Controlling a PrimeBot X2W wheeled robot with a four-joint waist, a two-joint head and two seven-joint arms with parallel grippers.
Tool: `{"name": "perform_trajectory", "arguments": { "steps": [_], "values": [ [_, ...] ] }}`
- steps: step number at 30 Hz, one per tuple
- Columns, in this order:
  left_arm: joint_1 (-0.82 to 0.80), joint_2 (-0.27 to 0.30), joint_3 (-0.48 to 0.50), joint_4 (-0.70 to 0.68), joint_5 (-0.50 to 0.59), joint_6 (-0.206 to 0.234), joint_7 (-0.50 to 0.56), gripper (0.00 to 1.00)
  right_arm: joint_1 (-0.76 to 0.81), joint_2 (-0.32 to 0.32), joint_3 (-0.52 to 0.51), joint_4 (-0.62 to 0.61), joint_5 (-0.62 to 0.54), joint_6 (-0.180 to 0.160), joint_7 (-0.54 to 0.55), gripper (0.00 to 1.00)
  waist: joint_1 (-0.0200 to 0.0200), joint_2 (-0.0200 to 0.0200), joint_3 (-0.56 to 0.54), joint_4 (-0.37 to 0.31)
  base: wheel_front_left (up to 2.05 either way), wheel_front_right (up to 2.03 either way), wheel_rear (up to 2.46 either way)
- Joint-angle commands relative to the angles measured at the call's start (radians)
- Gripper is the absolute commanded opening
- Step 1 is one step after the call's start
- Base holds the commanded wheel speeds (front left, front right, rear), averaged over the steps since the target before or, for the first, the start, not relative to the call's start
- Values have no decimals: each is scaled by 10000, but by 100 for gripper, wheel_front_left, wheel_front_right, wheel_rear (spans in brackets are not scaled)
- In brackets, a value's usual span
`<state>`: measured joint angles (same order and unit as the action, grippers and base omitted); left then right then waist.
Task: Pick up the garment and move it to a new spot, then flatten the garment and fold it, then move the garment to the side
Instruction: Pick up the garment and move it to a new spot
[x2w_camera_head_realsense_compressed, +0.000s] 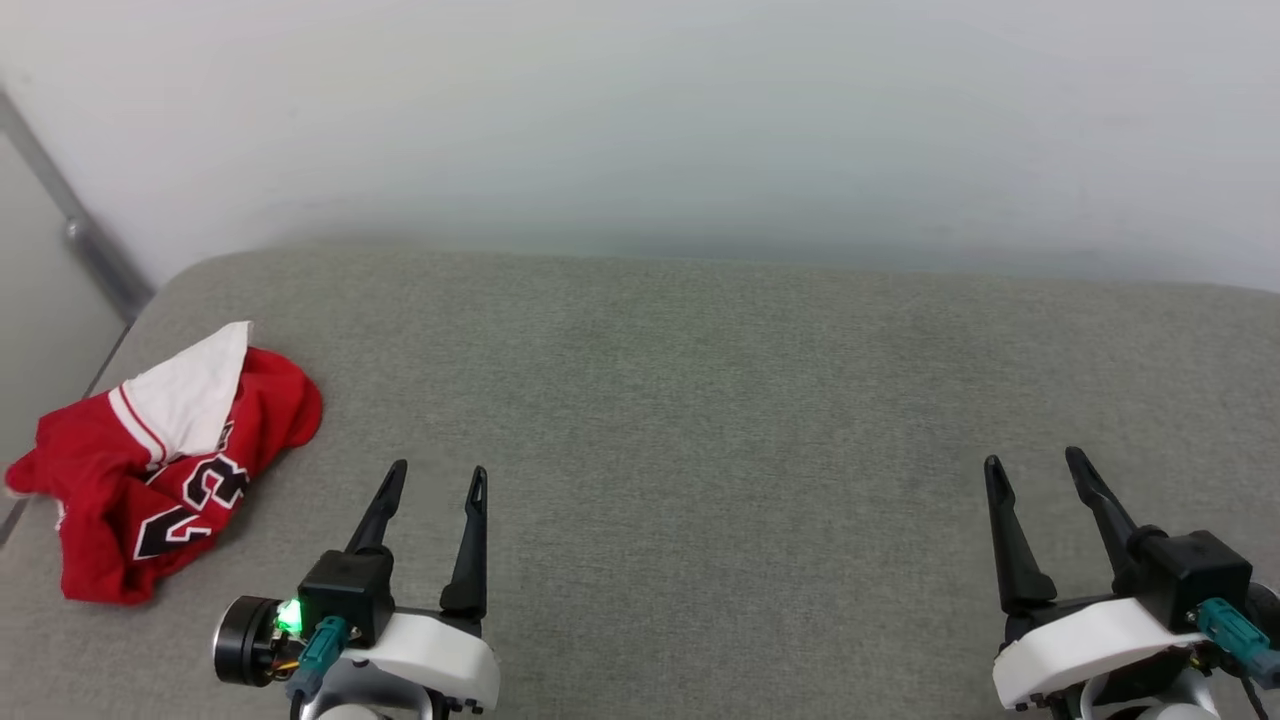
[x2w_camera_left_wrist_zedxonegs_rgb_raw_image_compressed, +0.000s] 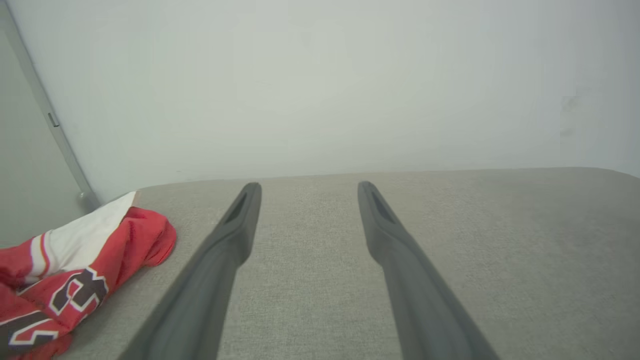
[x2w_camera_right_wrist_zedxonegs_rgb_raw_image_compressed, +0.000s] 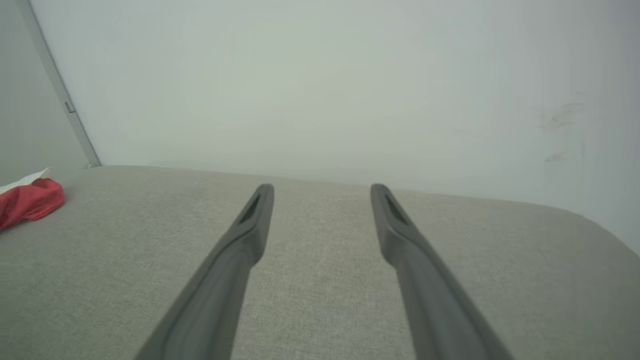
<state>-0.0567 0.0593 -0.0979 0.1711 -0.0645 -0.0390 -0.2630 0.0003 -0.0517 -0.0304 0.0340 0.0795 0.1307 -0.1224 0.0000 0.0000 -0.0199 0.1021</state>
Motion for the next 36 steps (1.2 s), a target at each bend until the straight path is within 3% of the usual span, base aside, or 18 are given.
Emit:
{"name": "perform_trajectory", "arguments": {
  "steps": [1, 20, 29, 36],
  "values": [
    [-148, -1, 84, 3, 24, 36, -27, 100, -113, 23, 70, -78, -15, 0, 33, 100, 0, 0, 55, 422, 0, 0, 0],
    [-67, 42, 808, -96, 70, 90, -25, 100, -157, 13, 922, -682, -97, -1, 175, 100, 0, 0, 253, 3302, 0, 0, 0],
    [18, 3, 943, -119, 57, 80, -25, 100, -203, 14, 1015, -768, -139, -1, 235, 100, 0, 0, 282, 4000, 0, 0, 0],
    [-269, -16, 1033, -67, 73, 45, -25, 100, -235, 15, 1053, -774, -136, -1, 274, 100, 0, 0, 322, 4157, 0, 0, 0]
  ]
}}
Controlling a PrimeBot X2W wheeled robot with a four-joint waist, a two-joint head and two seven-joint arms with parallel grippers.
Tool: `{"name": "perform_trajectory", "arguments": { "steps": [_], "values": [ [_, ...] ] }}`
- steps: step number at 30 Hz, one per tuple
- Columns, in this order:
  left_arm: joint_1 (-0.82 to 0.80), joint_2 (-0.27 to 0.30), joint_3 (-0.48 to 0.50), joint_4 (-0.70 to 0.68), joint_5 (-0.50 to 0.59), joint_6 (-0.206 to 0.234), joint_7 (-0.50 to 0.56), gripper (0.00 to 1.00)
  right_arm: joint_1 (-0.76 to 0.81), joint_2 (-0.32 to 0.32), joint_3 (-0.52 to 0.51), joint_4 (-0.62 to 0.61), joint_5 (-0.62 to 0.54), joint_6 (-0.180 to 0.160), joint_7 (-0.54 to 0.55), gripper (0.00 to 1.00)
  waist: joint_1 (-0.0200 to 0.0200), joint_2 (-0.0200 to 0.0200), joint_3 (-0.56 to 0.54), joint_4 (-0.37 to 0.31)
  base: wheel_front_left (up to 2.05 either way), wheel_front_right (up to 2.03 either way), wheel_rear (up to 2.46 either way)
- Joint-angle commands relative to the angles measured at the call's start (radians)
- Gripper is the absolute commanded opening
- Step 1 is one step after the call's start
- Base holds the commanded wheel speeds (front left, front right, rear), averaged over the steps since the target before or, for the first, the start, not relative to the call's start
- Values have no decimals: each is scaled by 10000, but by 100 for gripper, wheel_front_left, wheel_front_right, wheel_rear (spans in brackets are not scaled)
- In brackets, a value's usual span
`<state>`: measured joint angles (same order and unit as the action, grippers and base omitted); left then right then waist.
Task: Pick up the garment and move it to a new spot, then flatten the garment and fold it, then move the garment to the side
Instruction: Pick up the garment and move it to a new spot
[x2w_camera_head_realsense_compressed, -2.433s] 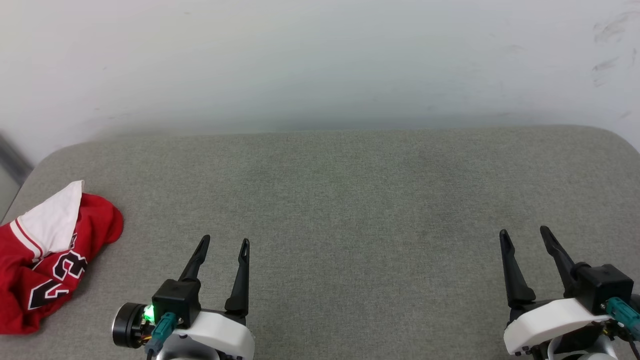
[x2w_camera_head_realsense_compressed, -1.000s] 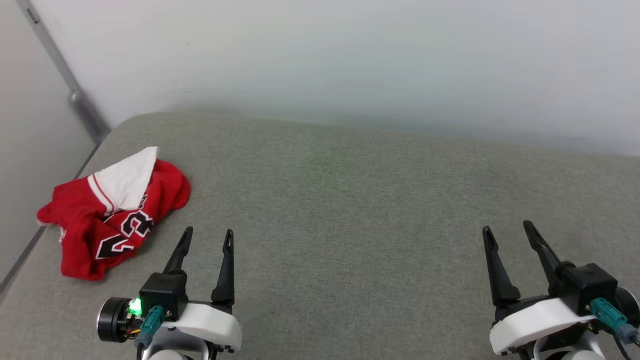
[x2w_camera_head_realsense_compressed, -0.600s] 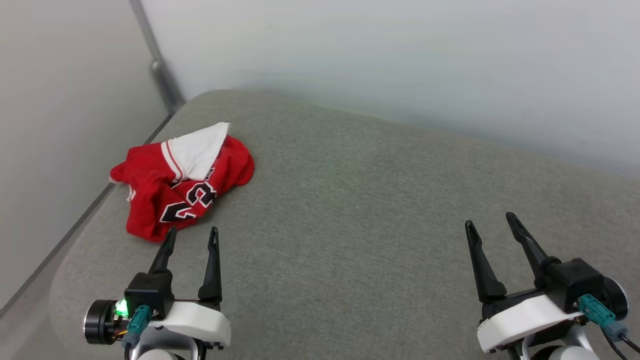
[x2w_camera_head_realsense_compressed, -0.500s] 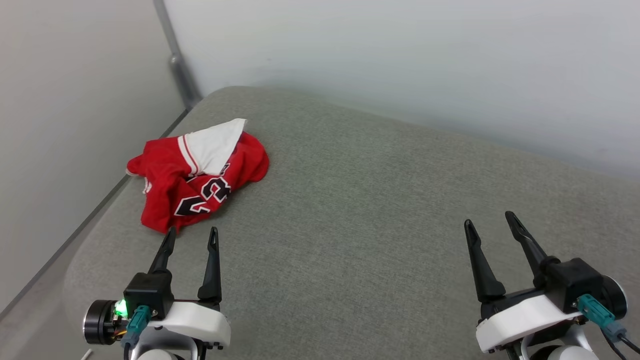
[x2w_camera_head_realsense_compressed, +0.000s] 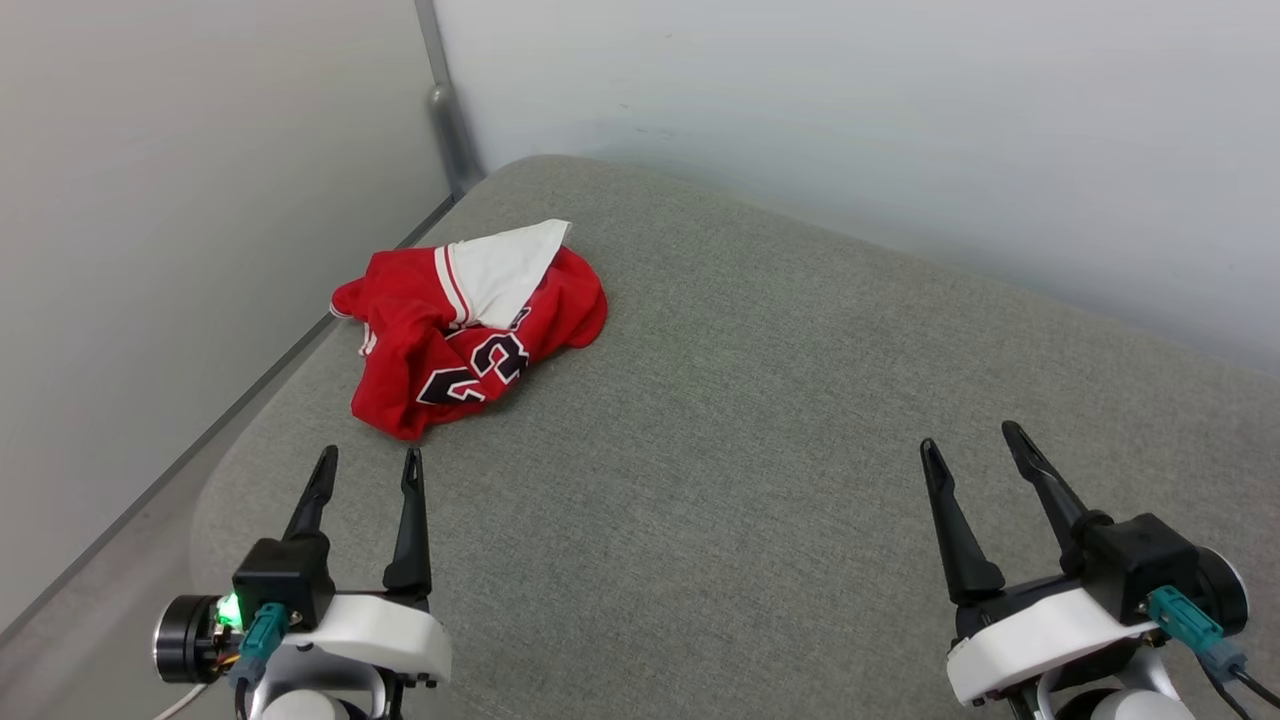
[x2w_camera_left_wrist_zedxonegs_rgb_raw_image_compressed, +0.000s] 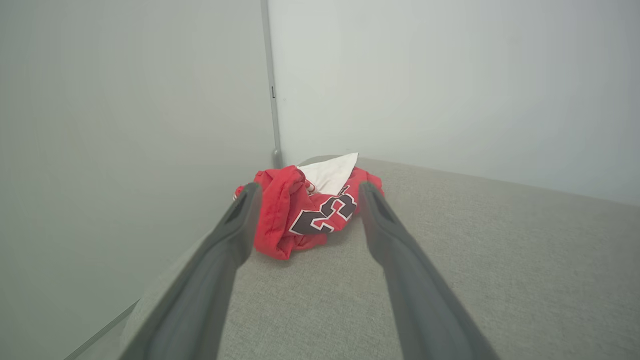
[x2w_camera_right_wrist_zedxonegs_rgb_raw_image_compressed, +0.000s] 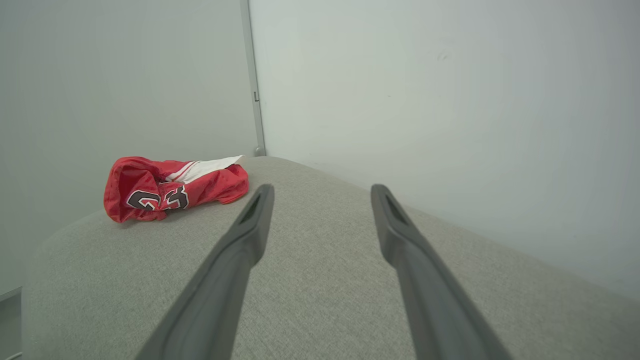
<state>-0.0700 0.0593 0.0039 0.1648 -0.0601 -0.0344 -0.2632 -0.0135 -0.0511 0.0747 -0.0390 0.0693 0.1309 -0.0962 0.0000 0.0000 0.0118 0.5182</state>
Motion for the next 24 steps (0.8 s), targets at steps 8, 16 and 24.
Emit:
{"name": "perform_trajectory", "arguments": {
  "steps": [8, 16, 24],
  "values": [
    [-1519, 53, 324, 681, -204, -133, -23, 100, -311, -107, -41, -261, -195, -3, 239, 100, 0, 0, 661, -570, 0, 0, 0],
    [-4147, 532, 809, 2502, -1081, -489, 555, 100, -813, -454, -48, -677, -236, -3, 427, 100, 0, 0, 1942, -1635, 0, 0, 0],
    [-6508, 1933, 882, 4600, -1788, -808, 3303, 100, -1410, -559, -15, -728, -99, -3, 264, 100, 0, 0, 3195, -2822, 0, 0, 0]
  ]
}}
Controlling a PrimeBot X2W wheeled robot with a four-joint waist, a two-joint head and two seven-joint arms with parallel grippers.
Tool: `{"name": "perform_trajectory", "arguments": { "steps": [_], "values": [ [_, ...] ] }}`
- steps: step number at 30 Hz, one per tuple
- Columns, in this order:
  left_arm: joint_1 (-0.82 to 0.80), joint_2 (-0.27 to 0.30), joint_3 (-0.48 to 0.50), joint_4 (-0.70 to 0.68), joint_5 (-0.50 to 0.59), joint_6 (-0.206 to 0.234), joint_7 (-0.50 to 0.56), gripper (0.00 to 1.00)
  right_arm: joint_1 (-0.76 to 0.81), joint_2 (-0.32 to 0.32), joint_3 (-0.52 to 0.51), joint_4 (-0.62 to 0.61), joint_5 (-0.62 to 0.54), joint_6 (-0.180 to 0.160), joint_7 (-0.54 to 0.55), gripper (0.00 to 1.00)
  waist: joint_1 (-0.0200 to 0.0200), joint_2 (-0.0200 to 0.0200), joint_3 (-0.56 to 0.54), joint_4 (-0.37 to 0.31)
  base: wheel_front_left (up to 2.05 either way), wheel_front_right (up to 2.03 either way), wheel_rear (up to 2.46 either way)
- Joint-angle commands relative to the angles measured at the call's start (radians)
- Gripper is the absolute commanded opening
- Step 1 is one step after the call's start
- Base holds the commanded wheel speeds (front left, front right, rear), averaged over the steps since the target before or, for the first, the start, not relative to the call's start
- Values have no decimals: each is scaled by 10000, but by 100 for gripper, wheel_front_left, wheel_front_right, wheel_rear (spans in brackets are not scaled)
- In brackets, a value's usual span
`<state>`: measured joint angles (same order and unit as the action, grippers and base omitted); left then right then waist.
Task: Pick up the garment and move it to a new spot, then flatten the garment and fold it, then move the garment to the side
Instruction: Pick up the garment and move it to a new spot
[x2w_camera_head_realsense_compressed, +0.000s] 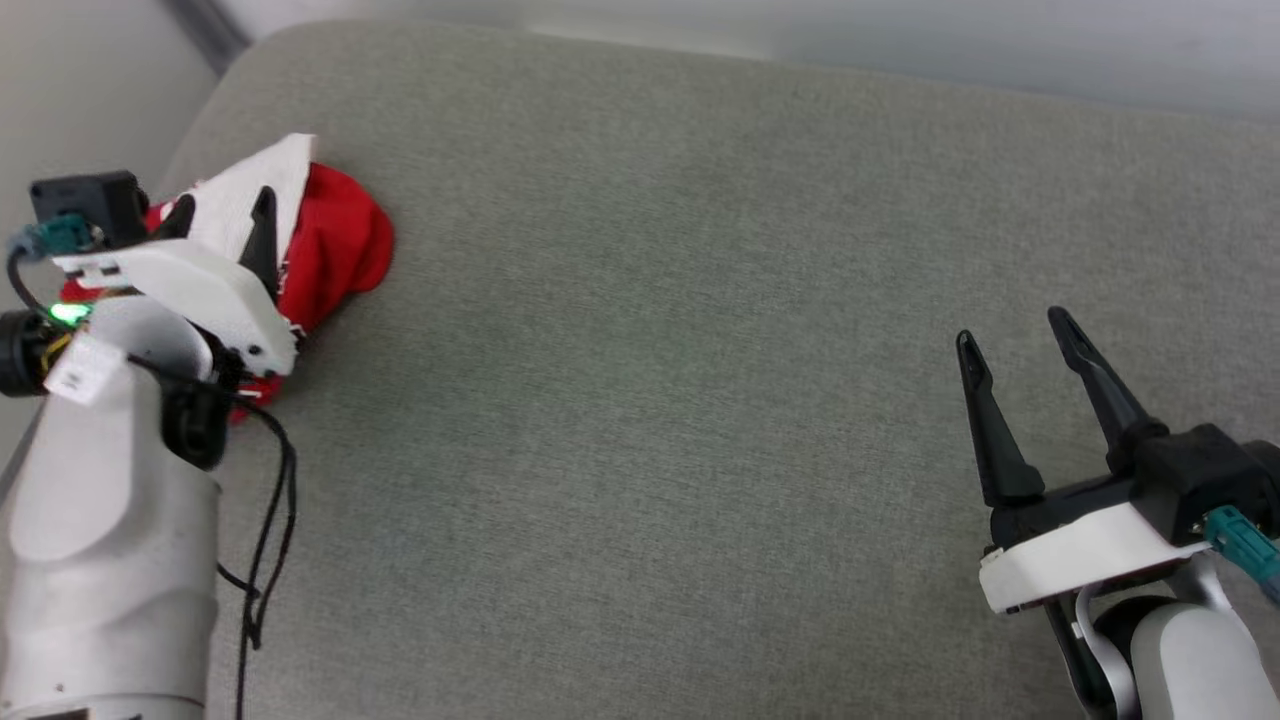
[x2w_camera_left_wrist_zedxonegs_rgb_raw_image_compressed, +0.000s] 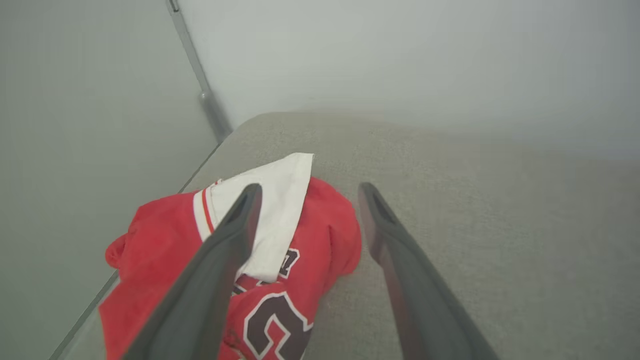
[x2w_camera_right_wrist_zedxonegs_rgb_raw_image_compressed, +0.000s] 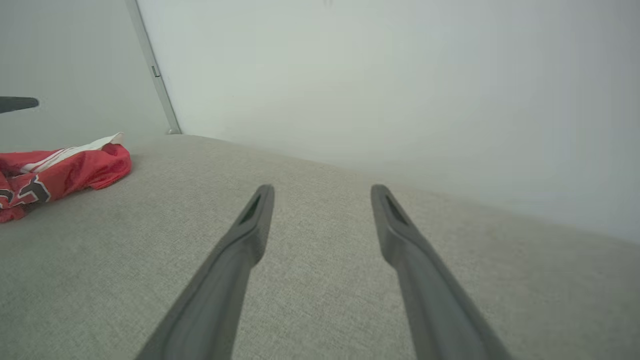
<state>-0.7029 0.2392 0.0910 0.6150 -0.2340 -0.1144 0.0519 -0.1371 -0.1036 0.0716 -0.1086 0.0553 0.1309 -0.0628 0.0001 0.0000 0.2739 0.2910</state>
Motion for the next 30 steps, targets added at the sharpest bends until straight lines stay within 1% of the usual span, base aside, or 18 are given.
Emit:
{"name": "perform_trajectory", "arguments": {
  "steps": [1, 6, 10, 14, 16, 17, 19, 20, 21, 22, 24, 30],
  "values": [
    [-366, 303, -18, 347, -103, -39, 568, 100, -247, -38, 1, -12, 53, -3, -89, 100, -1, 0, 701, -648, 0, 0, 0],
    [-1093, 1290, -28, 1455, -311, -96, 2420, 100, -572, -42, 19, 113, 131, -3, -256, 100, -1, 0, 1306, -1109, 0, 0, 0],
    [-1311, 1848, 70, 2235, -576, -128, 3617, 100, -774, -61, 58, 228, 206, -3, -380, 100, -1, 0, 1672, -1365, 0, 0, 0],
    [-1383, 2188, 161, 2878, -871, -136, 4804, 100, -976, -98, 64, 291, 240, -3, -466, 100, -1, 0, 1981, -1504, 0, 0, 0],
    [-1333, 2228, 159, 3113, -944, -113, 5256, 100, -1044, -106, 68, 331, 286, -3, -496, 100, -1, 0, 2084, -1540, 0, 0, 0],
    [-1293, 2255, 166, 3213, -961, -10, 5442, 100, -1082, -125, 64, 346, 300, -3, -505, 100, -1, 0, 2125, -1550, 0, 0, 0],
    [-1304, 2162, 187, 3388, -1086, 54, 5887, 100, -1155, -149, 42, 362, 317, -3, -506, 100, -1, 0, 2180, -1548, 0, 0, 0],
    [-1338, 2116, 198, 3312, -1103, 117, 5828, 85, -1152, -156, 20, 371, 331, -3, -504, 100, -1, 0, 2201, -1529, 0, 0, 0],
    [-1384, 2116, 176, 3221, -1064, 181, 5718, 32, -1155, -172, 2, 383, 324, -3, -492, 100, -1, 0, 2218, -1513, 0, 0, 0],
    [-1414, 2106, 154, 3139, -1038, 216, 5621, 0, -1178, -181, 5, 397, 312, -3, -484, 100, -1, 0, 2217, -1497, 0, 0, 0],
    [-1450, 2055, 125, 2950, -1001, 301, 5324, 0, -1217, -246, 28, 399, 207, -3, -514, 100, -1, 0, 2142, -1453, 0, 0, 0],
    [-1510, 2232, 48, 2390, -751, 465, 3491, 0, -1100, -134, -40, 536, 163, -3, -572, 100, -1, 0, 1616, -1328, 0, 0, 0]
  ]
}}
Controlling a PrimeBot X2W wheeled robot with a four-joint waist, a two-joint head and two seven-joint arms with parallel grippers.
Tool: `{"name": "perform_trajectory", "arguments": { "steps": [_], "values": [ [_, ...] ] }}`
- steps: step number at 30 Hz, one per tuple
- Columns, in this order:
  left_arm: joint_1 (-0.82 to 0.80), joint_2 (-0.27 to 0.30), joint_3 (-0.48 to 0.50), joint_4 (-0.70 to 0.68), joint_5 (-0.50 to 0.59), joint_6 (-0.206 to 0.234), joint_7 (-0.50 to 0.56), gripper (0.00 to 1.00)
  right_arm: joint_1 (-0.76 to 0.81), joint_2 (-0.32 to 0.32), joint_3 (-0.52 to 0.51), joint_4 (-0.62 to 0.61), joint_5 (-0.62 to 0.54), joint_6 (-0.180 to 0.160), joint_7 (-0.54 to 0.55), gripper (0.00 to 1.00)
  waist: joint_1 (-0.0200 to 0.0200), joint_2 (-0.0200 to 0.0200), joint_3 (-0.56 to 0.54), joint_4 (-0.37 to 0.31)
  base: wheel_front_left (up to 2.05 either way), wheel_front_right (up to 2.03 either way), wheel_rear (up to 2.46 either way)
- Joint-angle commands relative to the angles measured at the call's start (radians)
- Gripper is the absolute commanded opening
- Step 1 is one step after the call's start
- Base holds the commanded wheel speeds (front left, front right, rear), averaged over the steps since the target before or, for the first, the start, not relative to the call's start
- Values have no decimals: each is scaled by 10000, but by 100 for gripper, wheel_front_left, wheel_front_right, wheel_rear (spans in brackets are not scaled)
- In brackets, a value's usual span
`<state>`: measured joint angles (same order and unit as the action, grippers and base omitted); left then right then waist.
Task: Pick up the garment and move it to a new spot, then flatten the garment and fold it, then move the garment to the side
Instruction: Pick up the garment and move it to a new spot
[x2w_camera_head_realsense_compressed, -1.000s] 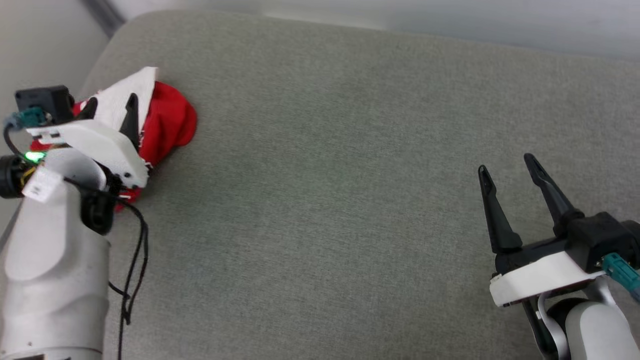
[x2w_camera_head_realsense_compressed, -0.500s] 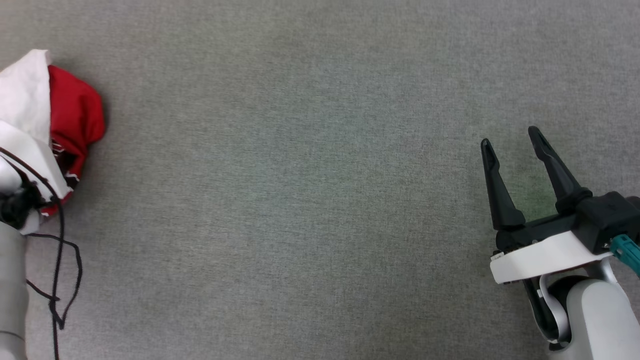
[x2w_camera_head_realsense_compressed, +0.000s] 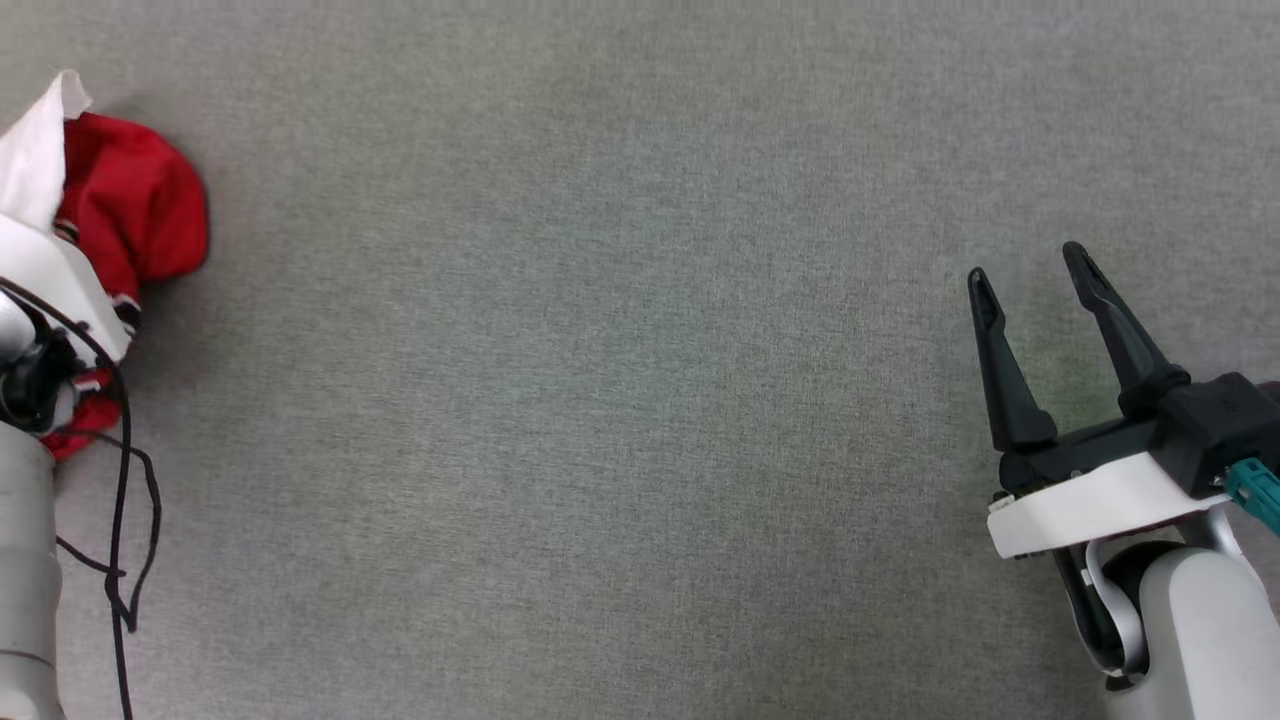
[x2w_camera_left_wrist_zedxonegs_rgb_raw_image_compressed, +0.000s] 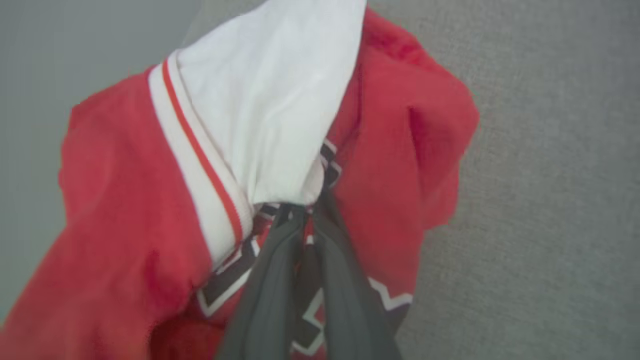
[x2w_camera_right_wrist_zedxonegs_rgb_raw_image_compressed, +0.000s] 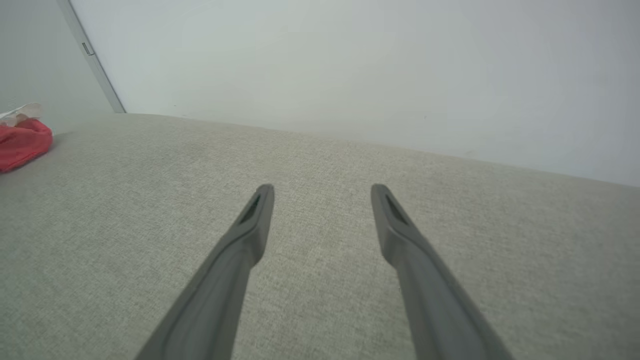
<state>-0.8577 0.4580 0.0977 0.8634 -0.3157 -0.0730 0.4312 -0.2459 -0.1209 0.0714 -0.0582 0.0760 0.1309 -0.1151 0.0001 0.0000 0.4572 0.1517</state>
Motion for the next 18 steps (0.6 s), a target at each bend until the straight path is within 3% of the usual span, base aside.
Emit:
{"name": "perform_trajectory", "arguments": {
  "steps": [1, 6, 18],
  "values": [
    [-12, 40, 4, -168, 74, 80, -665, 0, 52, 72, -52, 60, -32, -3, -42, 100, -1, 0, -332, 91, 0, 0, 0],
    [-119, -81, -70, -521, 326, 308, -2615, 0, 373, 225, -166, 144, -68, -3, -85, 100, -1, 0, -1066, 240, 0, 0, 0],
    [475, -832, -328, -1085, 452, 403, -5655, 0, 1199, 580, -641, 271, -69, -3, -73, 100, -1, 0, -2862, 188, 0, 0, 0]
  ]
}}
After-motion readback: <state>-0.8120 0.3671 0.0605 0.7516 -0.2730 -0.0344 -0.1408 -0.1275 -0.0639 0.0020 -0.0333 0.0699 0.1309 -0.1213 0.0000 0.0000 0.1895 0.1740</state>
